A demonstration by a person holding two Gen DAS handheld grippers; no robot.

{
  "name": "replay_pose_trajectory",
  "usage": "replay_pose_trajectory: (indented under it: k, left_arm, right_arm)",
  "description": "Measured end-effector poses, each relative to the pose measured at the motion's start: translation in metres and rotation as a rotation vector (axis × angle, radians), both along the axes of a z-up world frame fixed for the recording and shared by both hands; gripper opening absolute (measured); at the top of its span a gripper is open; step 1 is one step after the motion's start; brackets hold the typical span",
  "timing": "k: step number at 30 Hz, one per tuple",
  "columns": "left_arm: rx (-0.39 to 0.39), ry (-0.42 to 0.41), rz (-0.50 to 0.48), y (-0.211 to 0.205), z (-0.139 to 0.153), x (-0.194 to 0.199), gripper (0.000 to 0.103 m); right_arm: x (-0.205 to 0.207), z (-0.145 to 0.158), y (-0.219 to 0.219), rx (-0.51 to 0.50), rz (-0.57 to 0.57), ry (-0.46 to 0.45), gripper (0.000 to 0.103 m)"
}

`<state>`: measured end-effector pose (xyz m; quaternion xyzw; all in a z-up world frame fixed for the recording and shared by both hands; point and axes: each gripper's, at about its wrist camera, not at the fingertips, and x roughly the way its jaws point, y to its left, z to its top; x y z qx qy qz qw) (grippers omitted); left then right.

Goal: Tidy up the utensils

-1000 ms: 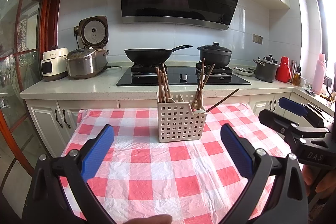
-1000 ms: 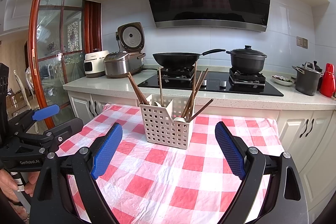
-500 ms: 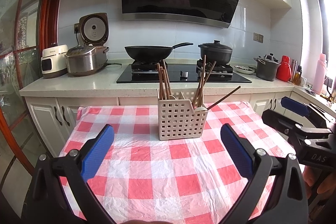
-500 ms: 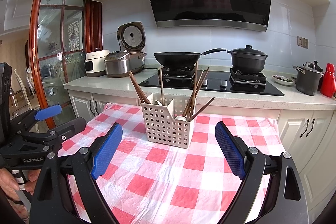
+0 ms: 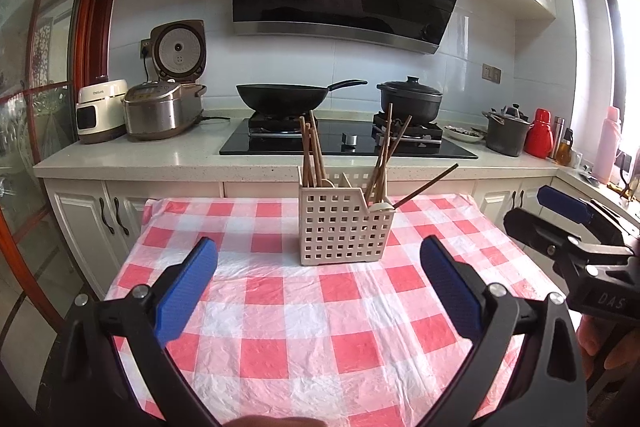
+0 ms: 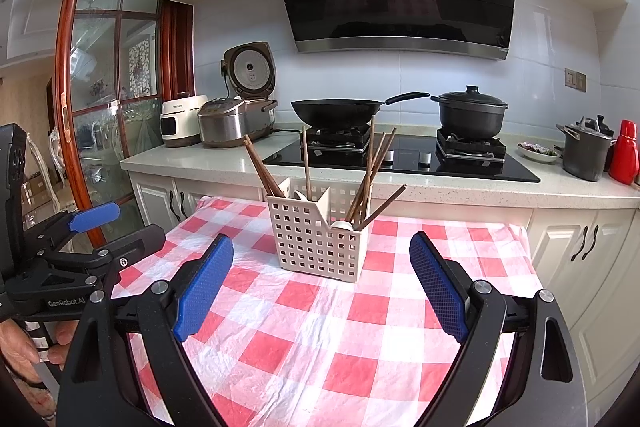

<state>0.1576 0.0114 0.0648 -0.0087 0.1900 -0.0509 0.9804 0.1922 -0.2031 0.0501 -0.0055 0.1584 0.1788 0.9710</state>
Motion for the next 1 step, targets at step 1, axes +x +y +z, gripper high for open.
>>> replay_pose_trajectory:
  k: [1]
  left_arm:
    - [-0.002,-0.001,0.002,0.0002,0.0003,-0.0002,0.098]
  right_arm:
    - [-0.0002,0.0007,-0.0011,0.0,0.0,-0.001,0.085]
